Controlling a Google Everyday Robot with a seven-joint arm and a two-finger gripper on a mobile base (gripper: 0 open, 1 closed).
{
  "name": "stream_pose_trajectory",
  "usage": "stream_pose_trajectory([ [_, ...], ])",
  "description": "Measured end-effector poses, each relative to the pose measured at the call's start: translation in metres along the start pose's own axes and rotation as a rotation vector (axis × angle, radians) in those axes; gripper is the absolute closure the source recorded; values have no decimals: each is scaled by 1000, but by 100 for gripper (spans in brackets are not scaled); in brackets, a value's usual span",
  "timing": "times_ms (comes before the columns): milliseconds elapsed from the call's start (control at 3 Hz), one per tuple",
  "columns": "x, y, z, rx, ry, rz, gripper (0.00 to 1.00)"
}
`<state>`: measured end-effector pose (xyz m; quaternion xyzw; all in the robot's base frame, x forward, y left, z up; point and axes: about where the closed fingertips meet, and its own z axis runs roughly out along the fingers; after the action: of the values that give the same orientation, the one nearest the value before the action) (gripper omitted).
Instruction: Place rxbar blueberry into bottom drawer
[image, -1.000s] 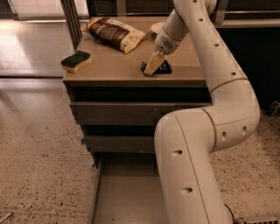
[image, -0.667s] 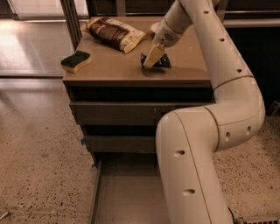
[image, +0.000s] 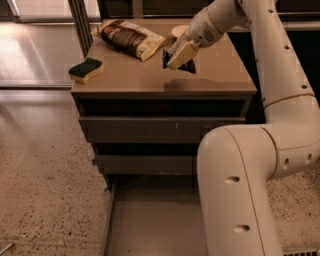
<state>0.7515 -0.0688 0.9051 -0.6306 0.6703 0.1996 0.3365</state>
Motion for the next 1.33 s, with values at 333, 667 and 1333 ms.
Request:
stream_pose_trajectory([
  [333, -14, 21, -16, -48, -67, -56, 100],
  [667, -40, 58, -24, -97, -83, -128, 100],
  [1333, -39, 64, -13, -129, -101, -132, 100],
])
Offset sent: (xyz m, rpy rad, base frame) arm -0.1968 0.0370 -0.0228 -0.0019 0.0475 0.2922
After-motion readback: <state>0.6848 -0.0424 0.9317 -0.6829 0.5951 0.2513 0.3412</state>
